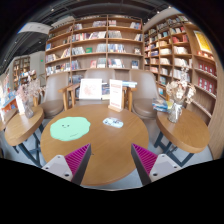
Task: Arrange mouse
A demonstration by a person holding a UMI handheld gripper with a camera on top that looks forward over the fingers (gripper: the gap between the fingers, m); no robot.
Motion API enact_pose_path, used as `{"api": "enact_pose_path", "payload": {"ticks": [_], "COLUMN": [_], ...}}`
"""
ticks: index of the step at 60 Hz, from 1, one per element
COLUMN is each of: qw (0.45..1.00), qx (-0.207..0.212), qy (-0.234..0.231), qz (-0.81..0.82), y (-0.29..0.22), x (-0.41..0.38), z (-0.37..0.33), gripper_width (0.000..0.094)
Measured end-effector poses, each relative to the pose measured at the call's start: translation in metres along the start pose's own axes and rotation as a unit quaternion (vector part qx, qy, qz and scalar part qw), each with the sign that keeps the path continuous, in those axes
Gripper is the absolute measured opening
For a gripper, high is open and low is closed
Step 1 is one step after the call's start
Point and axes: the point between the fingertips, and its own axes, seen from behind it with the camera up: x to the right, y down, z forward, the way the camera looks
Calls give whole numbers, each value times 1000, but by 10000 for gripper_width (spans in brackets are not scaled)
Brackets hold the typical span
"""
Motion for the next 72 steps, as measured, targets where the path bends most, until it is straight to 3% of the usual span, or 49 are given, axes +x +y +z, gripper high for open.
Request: {"api": "enact_pose_path", "payload": {"ticks": [9, 39, 52, 72], "qw": [1000, 1000, 998, 997], "qx": [-3, -24, -55, -66], "qy": [11, 15, 16, 29], "qz": [-3, 4, 8, 20], "y": [-3, -10, -3, -31], "x": [8, 29, 32, 46], "z": [24, 198, 264, 318], "gripper_width": [825, 822, 821, 838]}}
